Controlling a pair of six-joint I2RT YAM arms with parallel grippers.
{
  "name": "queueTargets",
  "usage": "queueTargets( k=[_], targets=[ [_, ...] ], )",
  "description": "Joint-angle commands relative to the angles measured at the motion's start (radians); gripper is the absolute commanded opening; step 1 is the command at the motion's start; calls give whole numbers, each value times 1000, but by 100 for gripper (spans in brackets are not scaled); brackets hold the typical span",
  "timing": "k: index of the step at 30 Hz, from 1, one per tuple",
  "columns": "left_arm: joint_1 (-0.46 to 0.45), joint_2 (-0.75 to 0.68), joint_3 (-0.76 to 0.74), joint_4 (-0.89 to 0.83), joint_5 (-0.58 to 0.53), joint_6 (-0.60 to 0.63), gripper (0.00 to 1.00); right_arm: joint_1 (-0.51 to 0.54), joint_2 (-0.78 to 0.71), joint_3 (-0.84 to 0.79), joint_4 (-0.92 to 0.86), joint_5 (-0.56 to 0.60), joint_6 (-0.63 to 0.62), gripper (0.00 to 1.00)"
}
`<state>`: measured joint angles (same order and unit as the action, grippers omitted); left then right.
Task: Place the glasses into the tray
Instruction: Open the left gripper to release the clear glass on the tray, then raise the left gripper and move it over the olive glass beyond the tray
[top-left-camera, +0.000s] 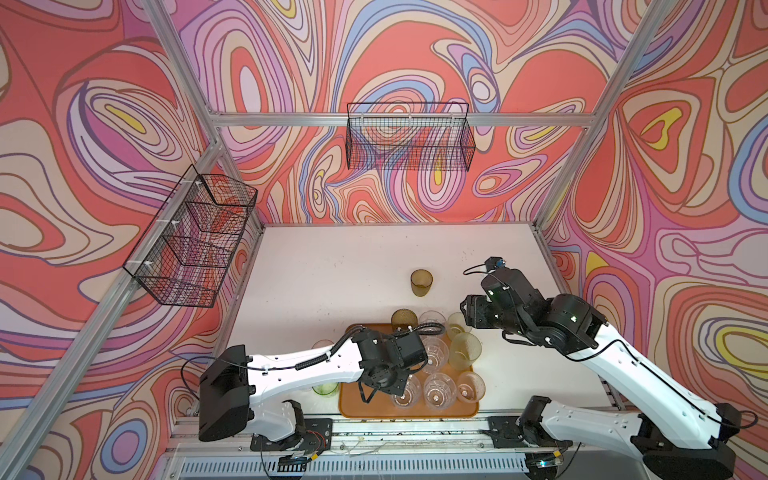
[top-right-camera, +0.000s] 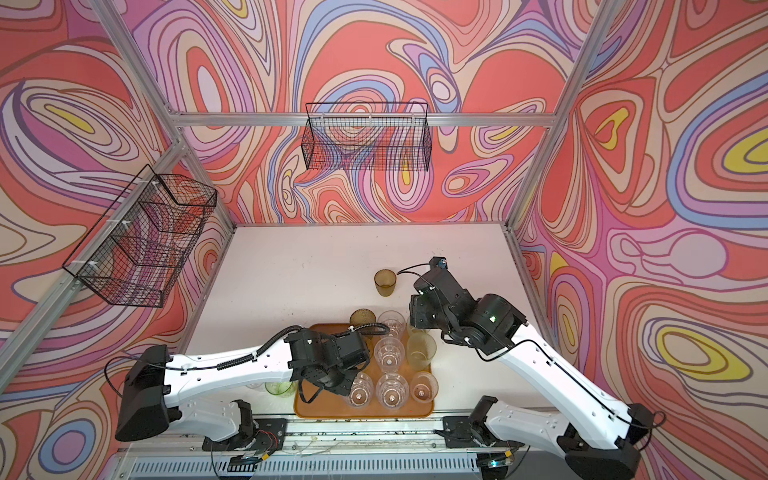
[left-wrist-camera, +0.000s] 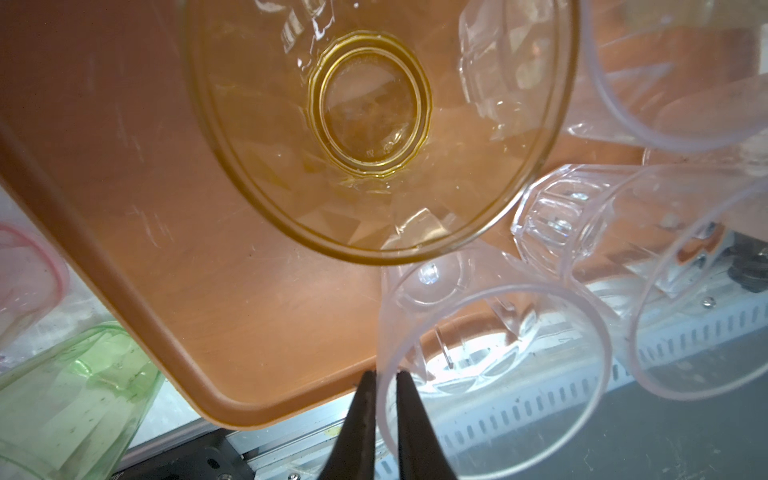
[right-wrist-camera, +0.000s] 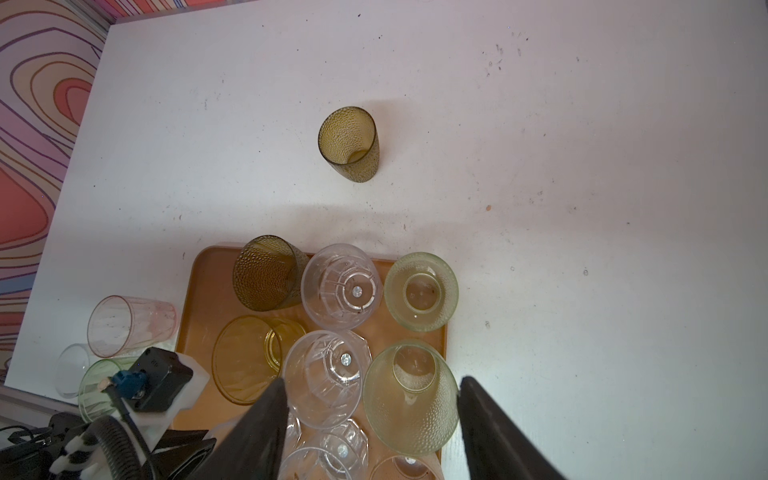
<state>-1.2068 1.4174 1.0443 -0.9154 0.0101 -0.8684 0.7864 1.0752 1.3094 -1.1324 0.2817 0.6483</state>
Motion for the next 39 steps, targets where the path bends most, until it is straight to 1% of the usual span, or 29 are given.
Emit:
queueTargets(
  k=[1,8,18,23,29,35,39],
  targets=[
    [-11,-1,-3,0,-2,-13,20,-3,0,18,-6,7,-4,67],
    [-11,-6,38,-43,-11,-6,25,-3,2,21,-6,4,-7,67],
    [-1,-7,202,-167,-75,45,29,-3,-4,9,-1,-4,-19,67],
    [62,5,263,-219,-88,115,29,-3,-1,16,-3,-5,-34,67],
    [161,-14,291,-208,-63,176,30,-3,6,20,5,-8,-43,67],
    [237,7,361,-223,-65,249,30,-4,10,9,38,-10,-43,67],
    [294,20,377,-210,-39,291,31,-3,19,7,57,-7,-46,67]
  ],
)
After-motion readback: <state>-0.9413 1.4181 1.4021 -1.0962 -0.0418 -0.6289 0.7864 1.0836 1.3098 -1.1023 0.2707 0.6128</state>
